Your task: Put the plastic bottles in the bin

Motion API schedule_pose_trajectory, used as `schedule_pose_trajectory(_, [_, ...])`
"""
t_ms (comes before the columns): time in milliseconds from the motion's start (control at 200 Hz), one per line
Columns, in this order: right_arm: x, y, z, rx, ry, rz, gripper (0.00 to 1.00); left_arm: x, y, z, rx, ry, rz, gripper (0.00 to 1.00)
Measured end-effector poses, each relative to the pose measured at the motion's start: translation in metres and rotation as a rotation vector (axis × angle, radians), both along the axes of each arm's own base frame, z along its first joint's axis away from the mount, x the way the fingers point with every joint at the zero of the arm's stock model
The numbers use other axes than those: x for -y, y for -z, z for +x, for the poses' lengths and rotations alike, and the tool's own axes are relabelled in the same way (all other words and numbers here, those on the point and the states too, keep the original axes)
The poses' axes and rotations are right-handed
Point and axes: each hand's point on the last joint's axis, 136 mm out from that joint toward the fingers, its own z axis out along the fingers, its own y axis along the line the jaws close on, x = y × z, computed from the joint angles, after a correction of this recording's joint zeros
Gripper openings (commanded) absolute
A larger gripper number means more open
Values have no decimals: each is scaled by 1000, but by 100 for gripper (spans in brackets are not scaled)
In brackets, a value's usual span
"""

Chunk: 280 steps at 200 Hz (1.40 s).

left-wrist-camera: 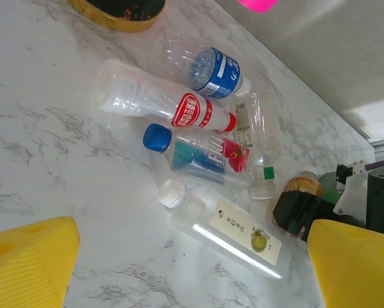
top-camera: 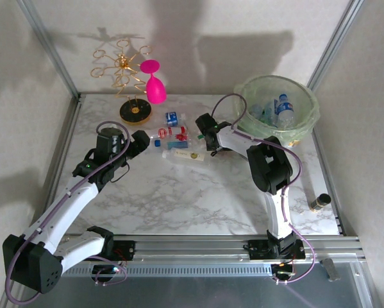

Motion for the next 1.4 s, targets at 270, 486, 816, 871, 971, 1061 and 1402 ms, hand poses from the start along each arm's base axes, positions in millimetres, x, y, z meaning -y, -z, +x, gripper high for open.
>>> schedule_pose_trajectory(270, [-10,-6,-14,-26,-119,67,65,1,0,0,-1,3,-2,91])
schedule_pose_trajectory(486, [-13,-23,-21,-18,-192,83,82,3,-1,-1,-1,13,-10,91])
schedule_pose_trajectory(816, [-19,-24,-20,-25,-170,153,85,5,-3,-2,4,21,-26,91])
schedule_pose_trajectory(871, [-17,-24,-19,-21,-150,162,84,5,-5,-3,10,21,-27,91])
schedule_pose_trajectory(971, [-10,-24,-15,-15,-104,176,81,4,-9,-4,22,21,-31,91])
schedule_pose_trajectory(1061, [-3,-23,-12,-11,-72,183,79,4,-11,-4,27,21,-32,91])
schedule_pose_trajectory(1402, [2,-18,-10,-16,-29,193,78,4,-11,-4,27,21,-32,91])
